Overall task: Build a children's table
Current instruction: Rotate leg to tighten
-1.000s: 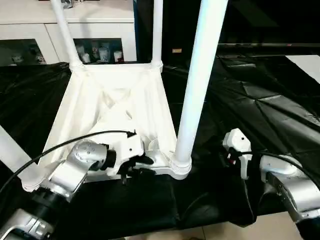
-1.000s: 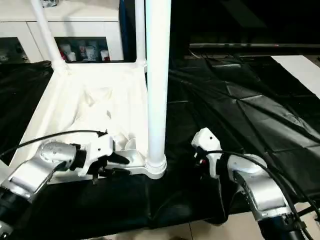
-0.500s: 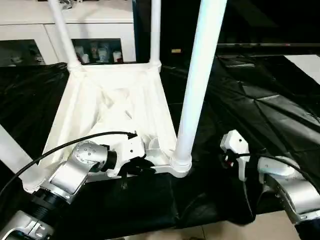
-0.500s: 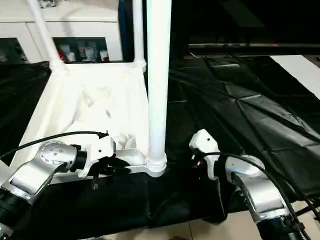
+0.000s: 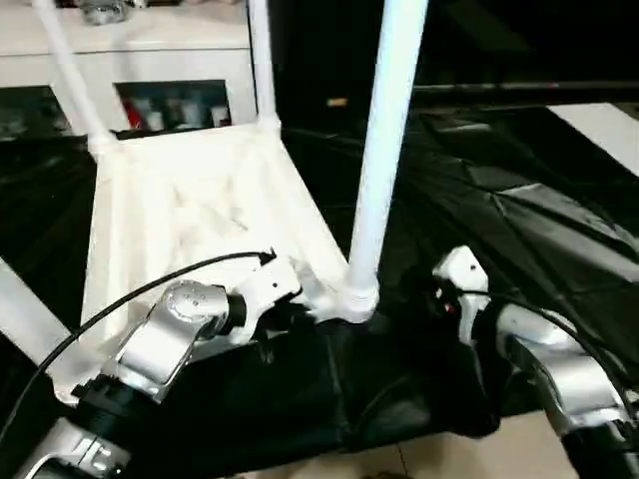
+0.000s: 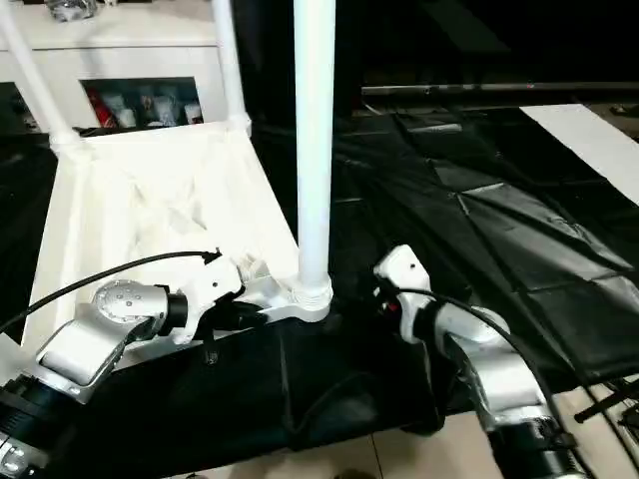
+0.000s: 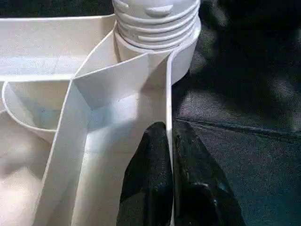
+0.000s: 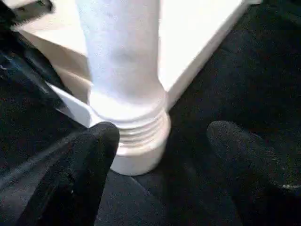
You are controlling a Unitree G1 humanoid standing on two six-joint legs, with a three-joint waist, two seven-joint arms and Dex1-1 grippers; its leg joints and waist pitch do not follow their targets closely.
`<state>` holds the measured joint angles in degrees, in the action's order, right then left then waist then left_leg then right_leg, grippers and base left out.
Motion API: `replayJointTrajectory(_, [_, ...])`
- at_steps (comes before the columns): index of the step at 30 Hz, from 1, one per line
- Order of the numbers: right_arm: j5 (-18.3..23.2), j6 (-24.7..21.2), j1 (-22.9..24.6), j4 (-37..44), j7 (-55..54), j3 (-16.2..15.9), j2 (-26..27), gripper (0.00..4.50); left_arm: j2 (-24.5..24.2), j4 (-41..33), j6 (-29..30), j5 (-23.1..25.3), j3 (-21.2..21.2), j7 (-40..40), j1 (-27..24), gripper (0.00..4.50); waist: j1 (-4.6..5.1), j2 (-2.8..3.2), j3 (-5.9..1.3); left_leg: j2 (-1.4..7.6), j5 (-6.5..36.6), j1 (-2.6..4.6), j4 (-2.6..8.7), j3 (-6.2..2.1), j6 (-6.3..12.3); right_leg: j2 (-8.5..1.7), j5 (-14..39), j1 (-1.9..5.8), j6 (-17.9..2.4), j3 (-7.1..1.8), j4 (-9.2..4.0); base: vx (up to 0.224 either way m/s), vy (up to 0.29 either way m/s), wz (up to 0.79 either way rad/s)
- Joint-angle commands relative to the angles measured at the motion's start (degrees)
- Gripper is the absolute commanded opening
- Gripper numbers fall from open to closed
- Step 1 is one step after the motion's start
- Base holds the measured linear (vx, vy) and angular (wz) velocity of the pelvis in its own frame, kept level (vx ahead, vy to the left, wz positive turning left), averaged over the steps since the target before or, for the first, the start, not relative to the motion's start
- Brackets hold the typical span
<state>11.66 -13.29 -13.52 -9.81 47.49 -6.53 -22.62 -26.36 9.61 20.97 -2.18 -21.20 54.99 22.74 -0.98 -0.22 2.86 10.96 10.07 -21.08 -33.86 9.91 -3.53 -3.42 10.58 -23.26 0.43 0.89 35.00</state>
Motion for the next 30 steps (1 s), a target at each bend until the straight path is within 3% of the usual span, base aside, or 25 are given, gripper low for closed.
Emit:
replayJointTrajectory(1, [2.24, 0.69, -1.03, 0.18, 2.06, 0.81, 0.26, 3.69, 0.32, -0.07, -3.04, -0.36, -1.02, 1.99, -0.85, 0.0, -0.39, -1.1, -3.03, 1.36, 18.84, 0.22, 4.1, -0.49, 0.56, -2.97, 23.52, 1.73, -8.3, -1.48, -5.56, 0.0, 0.0, 0.0])
replayJointTrajectory(3, [2.98, 1.32, -1.2, 0.3, 4.21, 0.4, -0.01, 3.87, 0.58, 0.4, -5.5, -0.53, -1.55, 3.0, -0.82, 0.0, -0.7, -0.71, -3.09, 1.5, 17.53, 0.16, 4.14, -0.52, 1.05, -3.18, 21.4, 1.9, -8.95, -1.54, -5.22, 0.0, 0.0, 0.0])
replayJointTrajectory(6, [1.7, 3.74, -2.76, -1.91, 4.91, -0.25, -0.08, 4.13, 0.79, 1.59, -5.05, -0.67, -1.76, 3.47, 0.12, 0.0, -1.19, -0.73, -3.11, 1.56, 16.58, 0.36, 4.09, -0.31, 1.09, -3.17, 19.49, 1.82, -9.88, -1.57, -4.95, 0.0, 0.0, 0.0])
replayJointTrajectory(11, [-0.34, 6.51, -5.5, -6.36, 6.04, -2.17, 0.69, 4.43, 1.45, 3.56, -5.97, -1.21, -1.01, 4.49, 1.12, 0.0, -1.33, -0.88, -2.97, 1.37, 16.95, 0.4, 4.06, -0.22, 0.66, -3.26, 22.01, 1.87, -9.48, -1.57, -5.14, 0.0, 0.0, 0.0])
replayJointTrajectory(14, [-2.05, 7.85, -6.96, -8.36, 6.24, -3.93, 1.24, 4.43, 1.86, 4.44, -6.52, -1.39, -0.56, 4.85, 1.48, 0.0, -1.3, -0.9, -2.89, 1.38, 18.25, 0.46, 4.13, -0.34, 0.27, -3.37, 25.33, 1.65, -8.39, -1.5, -5.46, 0.0, 0.0, 0.0])
replayJointTrajectory(19, [-4.78, 10.72, -8.58, -11.61, 5.17, -5.42, 1.67, 4.43, 2.24, 5.68, -7.04, -1.59, -0.11, 4.85, 2.02, 0.0, -1.33, -1.13, -2.83, 1.42, 18.49, 0.46, 4.2, -0.43, 0.22, -3.45, 26.54, 1.57, -8.01, -1.5, -5.47, 0.0, 0.0, 0.0])
replayJointTrajectory(25, [-3.87, 10.85, -9.6, -13.61, 5.75, -5.12, 3.05, 4.43, 2.71, 6.96, -7.73, -1.59, 0.41, 5.07, 2.46, 0.0, -1.4, -1.19, -2.86, 1.43, 18.18, 0.48, 4.14, -0.35, 0.7, -3.5, 26.6, 1.49, -7.85, -1.58, -5.56, 0.0, 0.0, 0.0])
replayJointTrajectory(30, [-3.74, 12.0, -10.37, -15.54, 6.02, -4.83, 3.73, 4.03, 2.7, 7.69, -8.05, -1.42, 0.56, 5.4, 2.8, 0.0, -1.28, -1.08, -2.78, 1.46, 19.2, 0.5, 4.3, -0.49, 0.36, -3.49, 28.28, 1.38, -7.51, -1.47, -5.66, 0.0, 0.0, 0.0])
